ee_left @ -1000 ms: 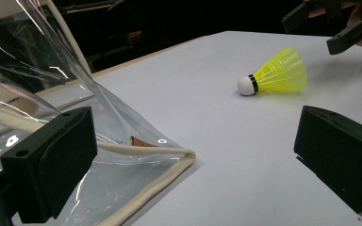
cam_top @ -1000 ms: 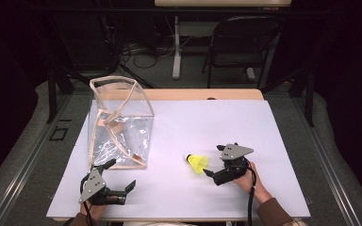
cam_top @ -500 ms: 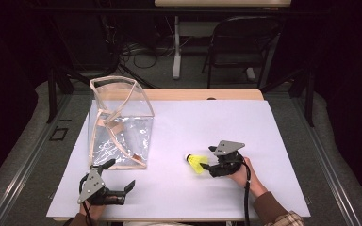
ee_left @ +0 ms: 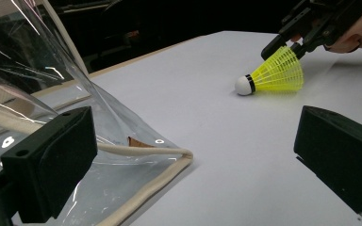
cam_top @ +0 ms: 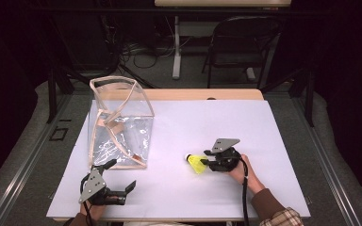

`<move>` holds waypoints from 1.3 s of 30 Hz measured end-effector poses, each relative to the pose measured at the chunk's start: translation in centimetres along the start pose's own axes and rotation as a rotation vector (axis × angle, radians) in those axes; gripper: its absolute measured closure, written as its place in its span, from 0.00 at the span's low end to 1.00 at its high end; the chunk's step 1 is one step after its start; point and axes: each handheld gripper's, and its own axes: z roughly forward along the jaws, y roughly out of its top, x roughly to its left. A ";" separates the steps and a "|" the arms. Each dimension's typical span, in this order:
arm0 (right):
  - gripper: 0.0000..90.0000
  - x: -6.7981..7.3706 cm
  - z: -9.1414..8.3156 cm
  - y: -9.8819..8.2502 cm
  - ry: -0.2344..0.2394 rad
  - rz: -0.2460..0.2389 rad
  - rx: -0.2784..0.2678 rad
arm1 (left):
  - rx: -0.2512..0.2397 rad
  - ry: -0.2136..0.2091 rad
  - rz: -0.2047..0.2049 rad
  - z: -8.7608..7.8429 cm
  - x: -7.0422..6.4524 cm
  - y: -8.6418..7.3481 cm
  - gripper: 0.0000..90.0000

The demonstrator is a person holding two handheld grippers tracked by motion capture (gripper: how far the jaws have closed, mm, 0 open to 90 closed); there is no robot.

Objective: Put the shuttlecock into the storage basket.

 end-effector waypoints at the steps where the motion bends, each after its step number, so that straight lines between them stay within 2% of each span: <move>1: 0.70 0.0 0.1 0.1 0.002 -0.010 0.005 | 0.000 -0.001 -0.001 0.0 0.0 0.0 0.00; 7: 0.77 0.0 0.6 0.2 0.017 -0.017 0.029 | 0.002 -0.006 -0.002 0.0 0.0 0.0 0.00; 14: 0.85 -0.2 0.9 -0.1 0.009 0.005 0.039 | 0.006 -0.005 0.000 0.0 0.0 0.0 0.00; 28: 0.97 0.1 0.6 0.0 -0.001 0.009 0.016 | 0.008 -0.009 0.001 0.1 -0.1 0.0 0.00; 39: 0.99 0.2 0.1 0.1 0.007 0.005 -0.019 | 0.011 -0.015 0.003 0.1 -0.1 0.0 0.00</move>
